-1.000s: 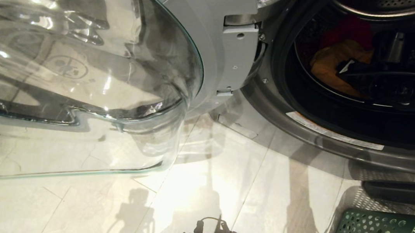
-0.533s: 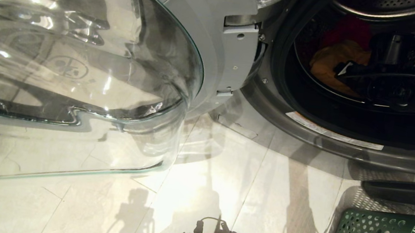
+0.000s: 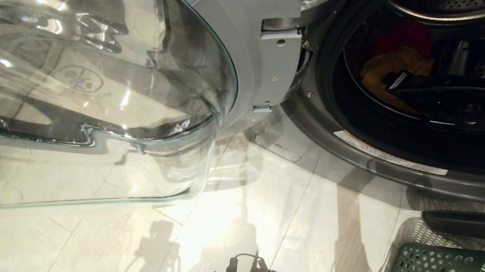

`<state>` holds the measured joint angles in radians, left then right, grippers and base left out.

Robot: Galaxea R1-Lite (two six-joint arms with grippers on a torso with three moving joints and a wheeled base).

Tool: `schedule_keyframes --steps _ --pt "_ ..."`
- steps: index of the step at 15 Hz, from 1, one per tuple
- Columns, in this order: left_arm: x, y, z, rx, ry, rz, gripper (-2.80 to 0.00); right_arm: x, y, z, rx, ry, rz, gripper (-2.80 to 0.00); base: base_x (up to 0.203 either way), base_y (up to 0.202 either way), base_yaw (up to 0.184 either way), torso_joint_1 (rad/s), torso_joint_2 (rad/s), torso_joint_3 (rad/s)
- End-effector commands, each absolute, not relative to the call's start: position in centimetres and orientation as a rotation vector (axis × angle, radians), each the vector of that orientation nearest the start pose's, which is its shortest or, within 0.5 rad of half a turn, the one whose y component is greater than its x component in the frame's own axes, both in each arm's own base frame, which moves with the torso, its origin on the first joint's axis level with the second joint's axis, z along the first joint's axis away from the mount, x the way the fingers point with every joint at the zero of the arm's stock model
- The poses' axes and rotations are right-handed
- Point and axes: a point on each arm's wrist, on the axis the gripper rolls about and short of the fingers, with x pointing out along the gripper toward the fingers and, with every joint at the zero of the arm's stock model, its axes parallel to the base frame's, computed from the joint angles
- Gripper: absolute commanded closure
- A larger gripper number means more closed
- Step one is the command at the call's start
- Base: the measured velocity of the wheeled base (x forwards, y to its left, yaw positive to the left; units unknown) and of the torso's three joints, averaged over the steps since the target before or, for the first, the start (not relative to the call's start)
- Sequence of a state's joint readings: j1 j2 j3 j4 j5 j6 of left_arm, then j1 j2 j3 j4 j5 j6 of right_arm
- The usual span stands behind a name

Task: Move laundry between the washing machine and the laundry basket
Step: Pick a cloth and place it into the basket

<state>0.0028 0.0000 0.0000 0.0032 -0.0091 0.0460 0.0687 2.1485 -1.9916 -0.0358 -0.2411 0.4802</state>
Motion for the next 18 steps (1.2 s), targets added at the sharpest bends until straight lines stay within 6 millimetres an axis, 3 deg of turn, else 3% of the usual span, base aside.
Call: schedule_keyframes --steps 1,10,18 --pt "-2.3 0.0 7.5 0.046 0.004 -0.006 0.0 45.0 2.6 28.4 0.449 0.086 -0.193 -2.8 0.0 0.0 0.0 0.0 0.0 0.0" --pt "-2.3 0.0 7.5 0.046 0.004 -0.006 0.0 45.7 2.7 27.5 0.419 0.097 -0.172 -2.8 0.0 0.0 0.0 0.0 0.0 0.0" --pt "-2.3 0.0 7.5 0.046 0.004 -0.006 0.0 45.4 2.5 29.4 0.374 -0.046 -0.2 -2.8 0.0 0.0 0.0 0.0 0.0 0.0"
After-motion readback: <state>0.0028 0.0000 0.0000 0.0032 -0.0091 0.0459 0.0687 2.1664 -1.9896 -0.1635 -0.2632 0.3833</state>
